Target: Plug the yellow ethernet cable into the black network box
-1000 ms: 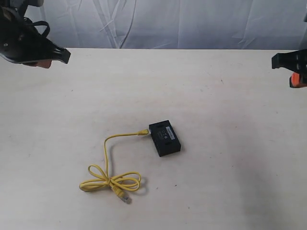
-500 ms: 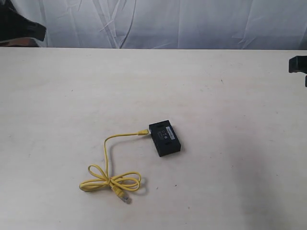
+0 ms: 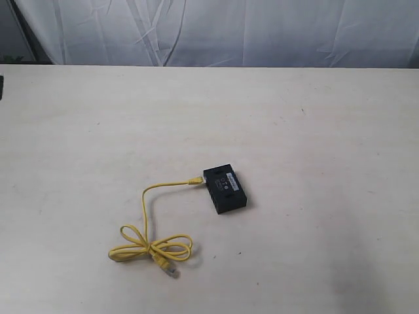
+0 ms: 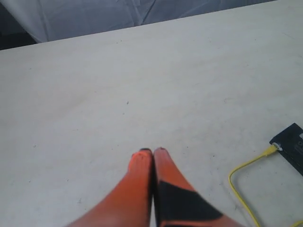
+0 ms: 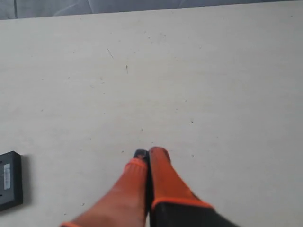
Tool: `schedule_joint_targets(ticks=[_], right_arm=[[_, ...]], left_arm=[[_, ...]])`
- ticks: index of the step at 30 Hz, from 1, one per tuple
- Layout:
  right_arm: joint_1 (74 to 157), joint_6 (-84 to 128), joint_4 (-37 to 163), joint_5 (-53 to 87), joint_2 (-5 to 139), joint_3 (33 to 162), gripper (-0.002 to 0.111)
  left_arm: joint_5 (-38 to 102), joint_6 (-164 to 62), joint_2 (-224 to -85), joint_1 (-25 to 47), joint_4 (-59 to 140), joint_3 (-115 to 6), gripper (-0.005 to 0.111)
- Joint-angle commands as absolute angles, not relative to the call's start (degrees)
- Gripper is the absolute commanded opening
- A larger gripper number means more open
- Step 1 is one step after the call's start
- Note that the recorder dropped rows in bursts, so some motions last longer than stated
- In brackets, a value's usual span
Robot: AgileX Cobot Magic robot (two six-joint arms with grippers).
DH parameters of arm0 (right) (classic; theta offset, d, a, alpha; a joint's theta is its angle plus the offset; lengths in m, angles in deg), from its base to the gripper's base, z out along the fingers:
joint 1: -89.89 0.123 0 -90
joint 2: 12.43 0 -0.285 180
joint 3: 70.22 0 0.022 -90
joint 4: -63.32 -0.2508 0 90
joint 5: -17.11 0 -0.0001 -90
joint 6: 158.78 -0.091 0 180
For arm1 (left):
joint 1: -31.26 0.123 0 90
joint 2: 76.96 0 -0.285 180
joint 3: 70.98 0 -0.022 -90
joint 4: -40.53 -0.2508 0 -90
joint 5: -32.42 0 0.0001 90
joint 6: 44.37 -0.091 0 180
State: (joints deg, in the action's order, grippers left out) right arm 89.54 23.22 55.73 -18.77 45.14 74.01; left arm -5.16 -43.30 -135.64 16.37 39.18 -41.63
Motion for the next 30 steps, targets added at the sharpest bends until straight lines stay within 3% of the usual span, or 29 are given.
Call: schedule_joint_targets(ticks=[1,22,30], right_arm=[[89.39,23.19,57.31,-18.61,39.47,71.05,0.0],[89.39,23.08,58.93,-19.69,12.16,61.45,0.0],[89.39,23.08,58.16,-20.05,10.51,61.45,0.0]], left_arm=[[-3.14,-43.02,-129.75,16.4,39.73,-37.58,0.0],[0.94,-43.02,-113.18,16.4,39.57,-29.04,0.0],[1.24,-43.02,-112.5,16.4,39.45,-28.93,0.0]])
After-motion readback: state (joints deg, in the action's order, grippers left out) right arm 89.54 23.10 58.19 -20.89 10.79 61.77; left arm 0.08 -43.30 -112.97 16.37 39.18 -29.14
